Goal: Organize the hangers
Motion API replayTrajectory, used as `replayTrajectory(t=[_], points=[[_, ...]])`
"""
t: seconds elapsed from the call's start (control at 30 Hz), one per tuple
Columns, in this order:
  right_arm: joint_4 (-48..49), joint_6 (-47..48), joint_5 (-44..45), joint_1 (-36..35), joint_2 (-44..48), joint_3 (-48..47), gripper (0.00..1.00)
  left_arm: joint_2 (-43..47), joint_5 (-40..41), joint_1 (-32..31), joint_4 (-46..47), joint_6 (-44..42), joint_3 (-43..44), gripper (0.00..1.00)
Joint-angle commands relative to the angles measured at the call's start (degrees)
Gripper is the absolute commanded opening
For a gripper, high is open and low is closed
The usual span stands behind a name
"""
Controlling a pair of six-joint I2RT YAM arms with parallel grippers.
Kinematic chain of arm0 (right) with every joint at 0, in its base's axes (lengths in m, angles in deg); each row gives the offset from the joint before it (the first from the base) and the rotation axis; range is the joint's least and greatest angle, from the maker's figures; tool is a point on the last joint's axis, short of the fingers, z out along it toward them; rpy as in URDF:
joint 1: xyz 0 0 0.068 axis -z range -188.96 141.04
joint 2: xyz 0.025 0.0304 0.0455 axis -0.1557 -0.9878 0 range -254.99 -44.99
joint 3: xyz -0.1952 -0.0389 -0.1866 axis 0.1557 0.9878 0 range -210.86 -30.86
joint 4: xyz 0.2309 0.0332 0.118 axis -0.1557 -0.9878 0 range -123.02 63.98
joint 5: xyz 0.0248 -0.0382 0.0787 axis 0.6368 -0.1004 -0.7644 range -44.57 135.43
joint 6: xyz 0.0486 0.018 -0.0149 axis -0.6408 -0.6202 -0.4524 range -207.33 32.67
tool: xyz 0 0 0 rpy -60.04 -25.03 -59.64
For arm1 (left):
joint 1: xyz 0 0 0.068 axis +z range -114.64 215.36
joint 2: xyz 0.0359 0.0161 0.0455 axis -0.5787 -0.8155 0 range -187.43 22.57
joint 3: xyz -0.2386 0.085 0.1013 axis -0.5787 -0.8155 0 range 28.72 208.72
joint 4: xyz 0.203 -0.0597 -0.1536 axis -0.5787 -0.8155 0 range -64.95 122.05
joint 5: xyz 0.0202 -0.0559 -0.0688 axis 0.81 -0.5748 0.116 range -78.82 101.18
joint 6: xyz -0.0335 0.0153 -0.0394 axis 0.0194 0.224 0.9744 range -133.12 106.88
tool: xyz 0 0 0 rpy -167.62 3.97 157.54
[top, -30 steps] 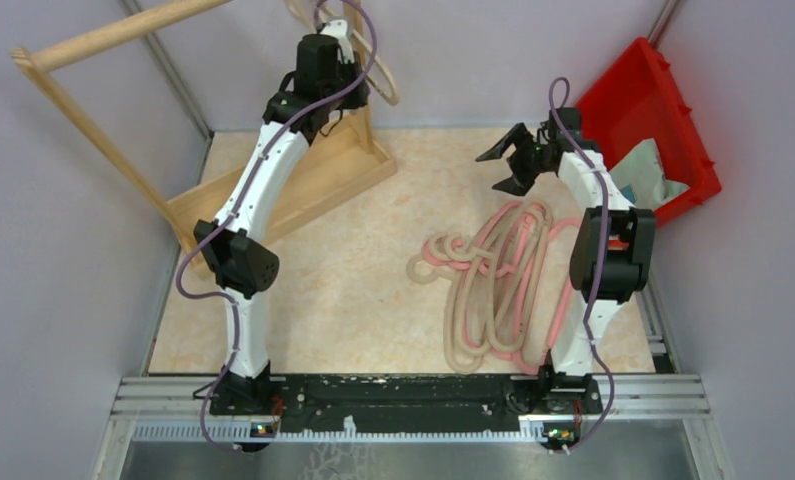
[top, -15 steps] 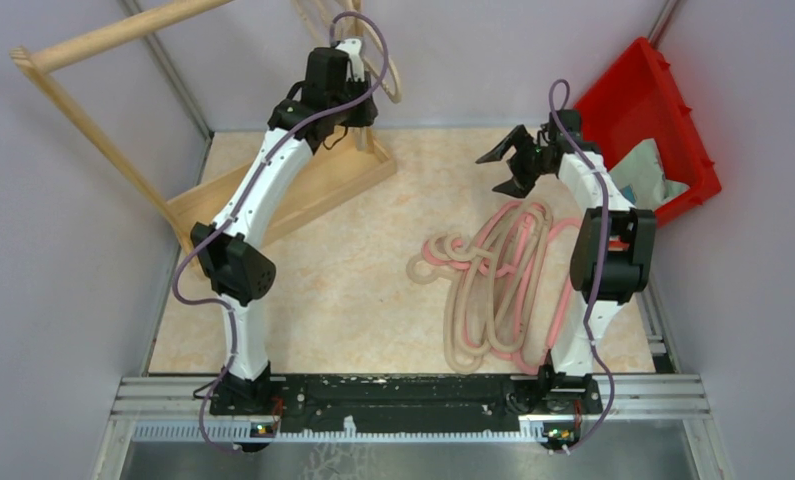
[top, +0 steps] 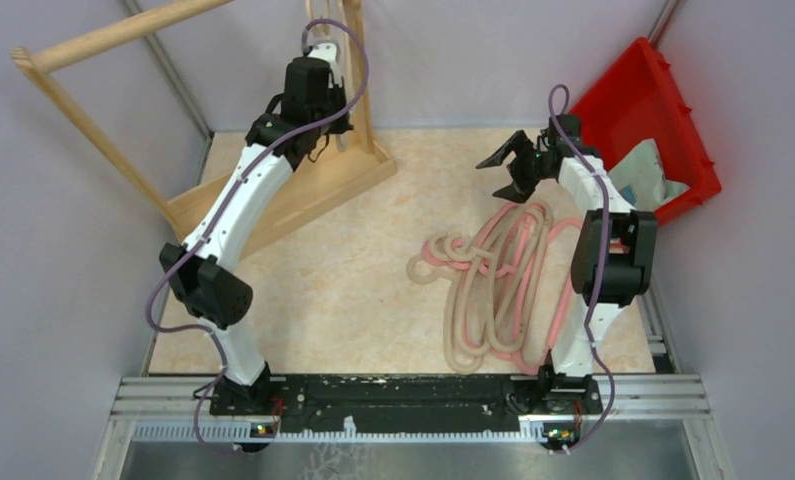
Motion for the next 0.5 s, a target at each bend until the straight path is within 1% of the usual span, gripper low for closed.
replayTrajectory(t=[0.0,0.07,0.13,0.27,0.33,0.47], points=[[2.3,-0.3,0.0,0.5,3.4,-0.2,0.81,7.2,3.8,-0.3,5.9,0.9,-4.9,0.00],[2.3,-0.5,0.0,0.4,3.1,-0.5,0.81,8.3,5.9,-0.3,5.7,1.3,-4.5,0.00],[2.1,-0.6,0.0,0.4,2.8,-1.0,0.81,7.7,8.4,-0.1,2.9,2.2,-1.2,0.00],[1.6,-0.7,-0.1,0.4,2.4,-1.8,0.80,4.4,10.8,0.4,-7.4,6.0,8.2,0.00],[1.3,-0.7,-0.2,0.4,2.5,-2.0,0.80,3.1,11.5,0.8,-11.7,7.6,11.3,0.00],[1.3,-0.9,-0.3,0.4,2.5,-2.2,0.80,3.7,10.6,3.4,-15.8,10.1,10.4,0.00]])
